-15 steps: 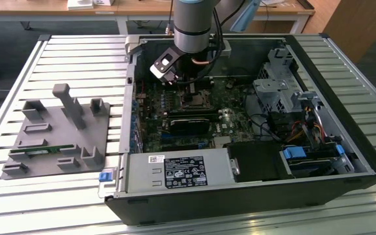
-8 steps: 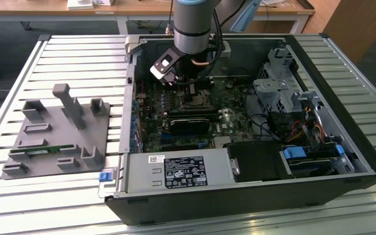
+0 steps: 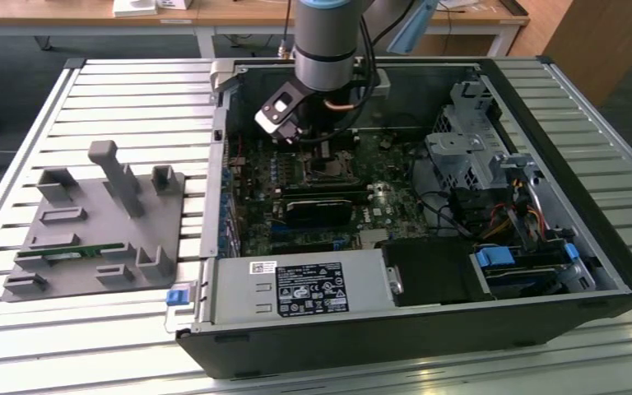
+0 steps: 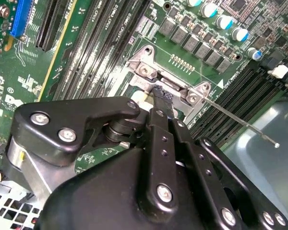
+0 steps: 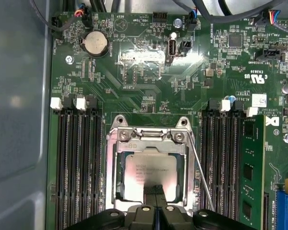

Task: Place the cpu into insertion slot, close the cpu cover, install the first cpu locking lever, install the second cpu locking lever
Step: 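Close the cpu cover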

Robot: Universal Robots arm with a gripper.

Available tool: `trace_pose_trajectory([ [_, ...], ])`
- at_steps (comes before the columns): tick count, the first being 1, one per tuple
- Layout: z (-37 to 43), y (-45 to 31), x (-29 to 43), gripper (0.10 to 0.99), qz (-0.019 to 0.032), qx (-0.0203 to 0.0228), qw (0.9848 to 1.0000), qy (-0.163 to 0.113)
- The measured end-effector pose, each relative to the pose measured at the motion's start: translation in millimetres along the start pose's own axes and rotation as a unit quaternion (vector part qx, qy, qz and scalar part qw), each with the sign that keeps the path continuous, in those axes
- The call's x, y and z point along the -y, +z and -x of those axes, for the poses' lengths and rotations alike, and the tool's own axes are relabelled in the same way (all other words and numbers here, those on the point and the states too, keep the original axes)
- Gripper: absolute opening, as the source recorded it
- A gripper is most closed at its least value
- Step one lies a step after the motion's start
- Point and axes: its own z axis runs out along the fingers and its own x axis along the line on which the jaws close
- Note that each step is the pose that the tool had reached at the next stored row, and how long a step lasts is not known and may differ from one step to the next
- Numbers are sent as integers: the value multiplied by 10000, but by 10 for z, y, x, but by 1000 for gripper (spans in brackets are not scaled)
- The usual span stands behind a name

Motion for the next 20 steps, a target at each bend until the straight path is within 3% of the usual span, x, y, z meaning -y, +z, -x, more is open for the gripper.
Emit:
trace_pose_trajectory([
  [5,-11,-4,-11,106,0,0,10000,1],
  [13,-13,-90,-16,106,1,-2,10000,-1],
  [20,-12,-89,-106,106,-6,-1,10000,0],
])
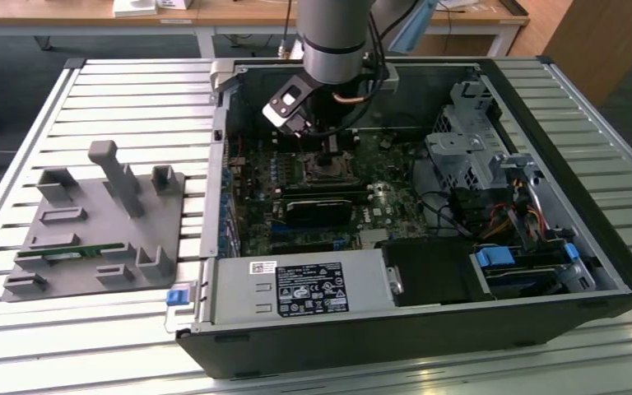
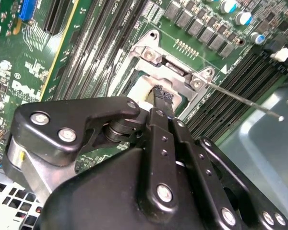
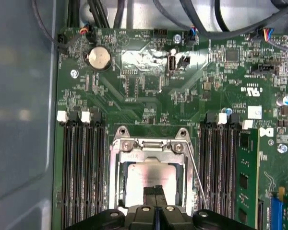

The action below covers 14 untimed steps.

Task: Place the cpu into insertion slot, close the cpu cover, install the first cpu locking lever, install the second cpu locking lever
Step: 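Close the cpu cover, then install the first cpu locking lever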

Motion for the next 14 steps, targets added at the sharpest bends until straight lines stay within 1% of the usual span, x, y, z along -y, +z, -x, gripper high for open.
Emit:
trace_pose_trajectory([
  [8,0,1,-54,106,-1,0,10000,0],
  [14,0,0,-61,106,-1,1,10000,0],
])
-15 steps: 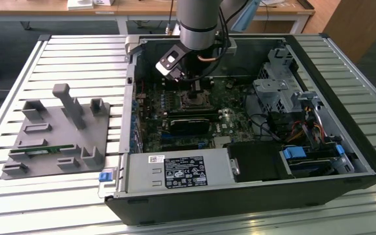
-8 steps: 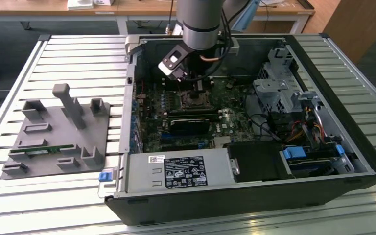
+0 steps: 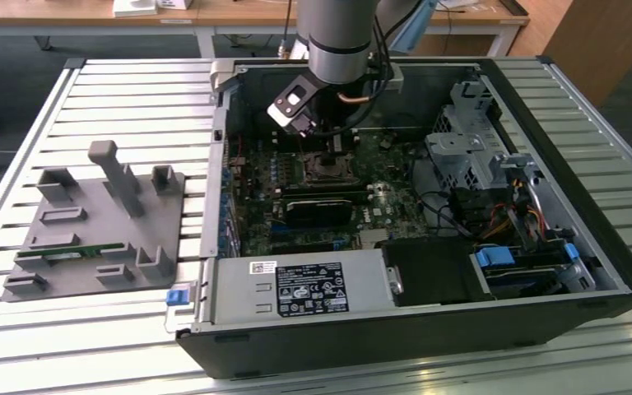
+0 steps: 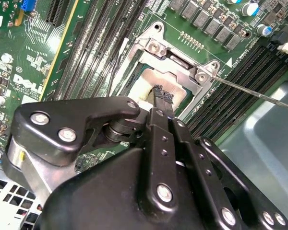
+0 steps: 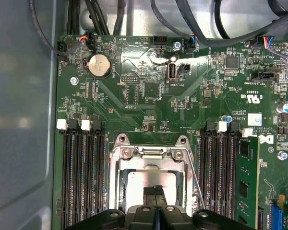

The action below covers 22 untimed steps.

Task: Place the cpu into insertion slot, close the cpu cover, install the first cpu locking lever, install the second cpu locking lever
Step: 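Install the first cpu locking lever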

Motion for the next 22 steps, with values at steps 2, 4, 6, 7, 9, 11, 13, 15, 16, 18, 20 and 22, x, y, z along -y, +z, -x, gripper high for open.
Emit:
trace_pose_trajectory([
  [2,0,-6,0,106,0,1,10000,0],
  [4,0,-16,-1,106,0,0,10000,0],
  [6,0,-28,-1,106,0,0,10000,0],
  [7,-1,-35,-1,106,0,-1,10000,0],
  [9,-1,-49,-1,106,0,0,10000,0],
  [11,-1,-60,-1,106,0,-1,10000,0],
  [13,-1,-68,-1,106,0,0,10000,0],
  [15,-1,-79,-3,106,0,0,10000,-1],
  [16,-1,-83,-3,106,0,0,10000,0],
  [18,-1,-90,-3,106,0,0,10000,0],
  [20,-1,-96,-3,106,0,0,10000,0],
  [22,-1,-103,-3,106,0,0,10000,0],
])
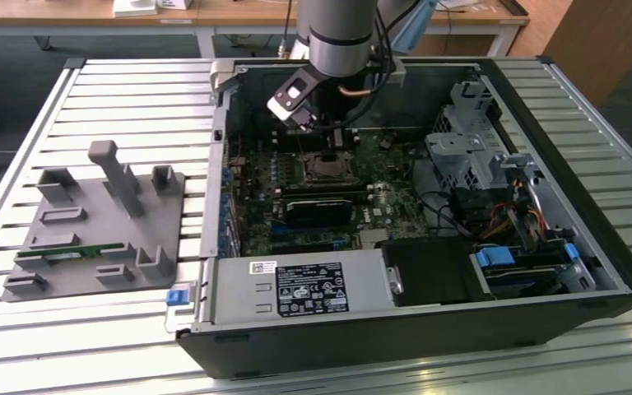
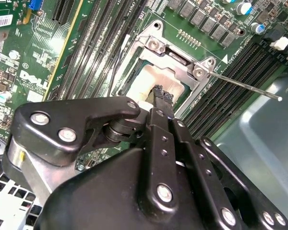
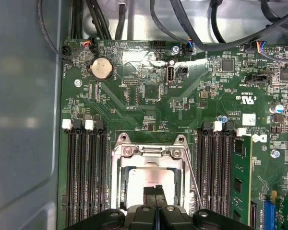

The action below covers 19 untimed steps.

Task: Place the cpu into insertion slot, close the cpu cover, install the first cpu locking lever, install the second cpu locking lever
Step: 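Install the first cpu locking lever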

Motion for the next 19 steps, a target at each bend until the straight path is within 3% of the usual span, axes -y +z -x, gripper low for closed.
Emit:
trace_pose_trajectory([
  [19,-1,-85,-2,106,0,0,10000,0],
])
